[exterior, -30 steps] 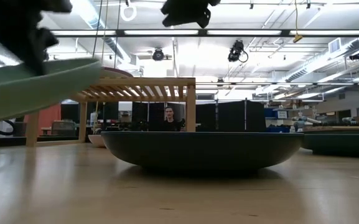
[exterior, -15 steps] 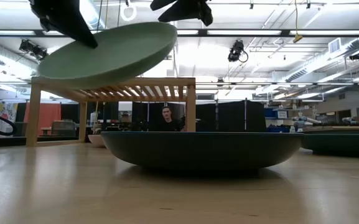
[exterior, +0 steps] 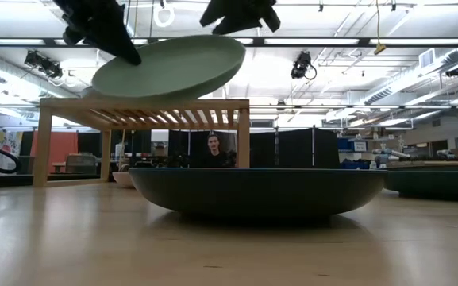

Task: Place and stack plates onto a shelf
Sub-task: Put the light green plate on the shelf

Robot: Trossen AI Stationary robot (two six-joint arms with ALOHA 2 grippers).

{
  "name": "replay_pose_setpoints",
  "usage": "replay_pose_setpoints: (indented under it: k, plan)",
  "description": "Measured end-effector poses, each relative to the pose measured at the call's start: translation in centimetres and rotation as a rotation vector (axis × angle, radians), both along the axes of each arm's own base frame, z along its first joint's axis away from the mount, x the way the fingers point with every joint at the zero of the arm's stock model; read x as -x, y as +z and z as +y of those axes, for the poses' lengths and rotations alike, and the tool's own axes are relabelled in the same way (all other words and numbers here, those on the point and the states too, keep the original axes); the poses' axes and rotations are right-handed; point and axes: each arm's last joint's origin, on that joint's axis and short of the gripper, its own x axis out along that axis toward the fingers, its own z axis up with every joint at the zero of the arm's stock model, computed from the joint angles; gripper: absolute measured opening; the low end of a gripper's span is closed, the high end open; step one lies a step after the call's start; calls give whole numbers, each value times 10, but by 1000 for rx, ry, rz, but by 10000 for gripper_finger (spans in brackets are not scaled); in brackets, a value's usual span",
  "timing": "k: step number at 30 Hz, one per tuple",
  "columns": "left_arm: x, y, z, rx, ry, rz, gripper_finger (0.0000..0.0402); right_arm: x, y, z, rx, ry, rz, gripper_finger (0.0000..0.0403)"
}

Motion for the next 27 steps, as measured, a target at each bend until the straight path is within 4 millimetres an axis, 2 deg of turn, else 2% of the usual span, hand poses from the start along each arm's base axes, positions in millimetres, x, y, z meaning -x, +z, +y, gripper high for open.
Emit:
replay_pose_setpoints:
  k: [8, 12, 27]
  plan:
    - [-3, 3, -1, -16, 13, -52, 17, 0, -1, -6, 2, -17, 14, 175]
    - [-3, 3, -1, -17, 13, -53, 19, 0, -1, -10, -1, -22, 15, 159]
    - [-5, 5, -2, 4, 13, -83, 22, -1, -3, -17, -6, -4, 39, 15]
